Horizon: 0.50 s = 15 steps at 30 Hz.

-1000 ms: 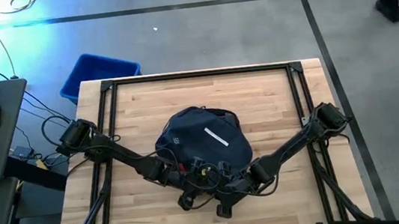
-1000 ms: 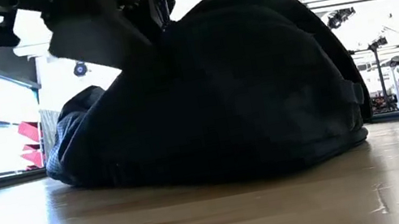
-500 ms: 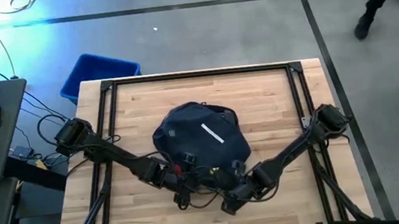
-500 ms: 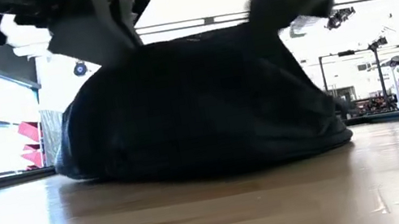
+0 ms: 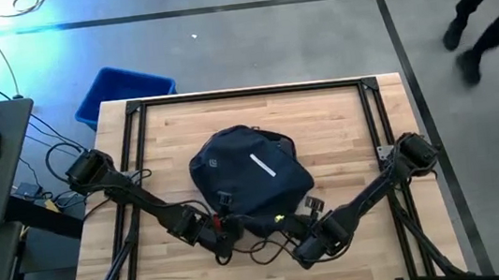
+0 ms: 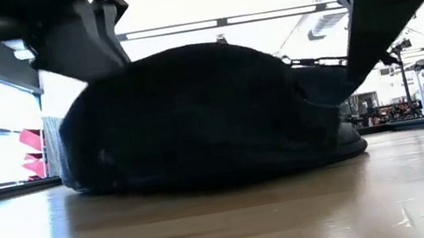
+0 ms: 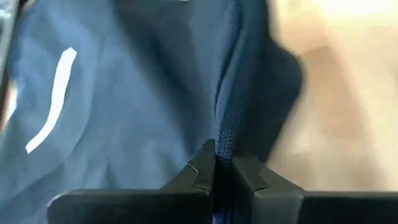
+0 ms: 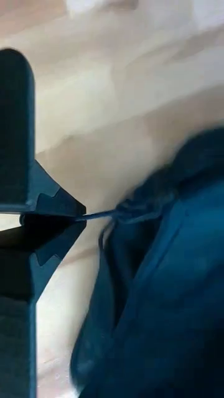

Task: Unpack backpack
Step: Close the blue backpack

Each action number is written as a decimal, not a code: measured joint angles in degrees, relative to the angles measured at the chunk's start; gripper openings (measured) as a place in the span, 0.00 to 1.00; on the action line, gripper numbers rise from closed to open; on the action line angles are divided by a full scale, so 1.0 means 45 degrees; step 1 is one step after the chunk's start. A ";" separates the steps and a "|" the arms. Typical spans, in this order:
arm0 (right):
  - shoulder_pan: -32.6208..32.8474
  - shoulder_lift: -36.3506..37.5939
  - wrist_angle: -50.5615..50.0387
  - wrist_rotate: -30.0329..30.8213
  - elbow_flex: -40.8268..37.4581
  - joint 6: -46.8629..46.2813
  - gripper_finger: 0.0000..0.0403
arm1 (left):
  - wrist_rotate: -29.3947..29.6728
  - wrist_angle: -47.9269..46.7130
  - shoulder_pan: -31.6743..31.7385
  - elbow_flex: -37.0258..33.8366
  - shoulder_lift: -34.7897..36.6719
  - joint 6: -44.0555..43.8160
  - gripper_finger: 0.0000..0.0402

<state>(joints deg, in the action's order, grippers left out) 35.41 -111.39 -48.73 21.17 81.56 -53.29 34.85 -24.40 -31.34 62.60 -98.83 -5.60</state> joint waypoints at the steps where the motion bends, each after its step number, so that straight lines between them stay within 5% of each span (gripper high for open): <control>1: -0.0089 0.0000 0.0614 -0.0162 0.0000 0.0333 0.00 | 0.0154 -0.0003 0.0151 -0.0144 0.0002 -0.0020 0.01; 7: -0.0631 -0.0007 0.5341 -0.0051 0.0112 0.2126 0.00 | -0.0466 -0.1166 0.1179 -0.0450 0.0228 0.0158 0.12; 15: -0.1627 -0.0005 0.6339 -0.0036 0.0112 0.3115 0.00 | -0.1214 -0.3343 0.1193 -0.0460 0.2630 -0.0010 0.32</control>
<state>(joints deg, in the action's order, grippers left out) 28.09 -111.42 -20.20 21.01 82.06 -39.28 29.39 -39.44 -25.97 60.53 -87.00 -5.65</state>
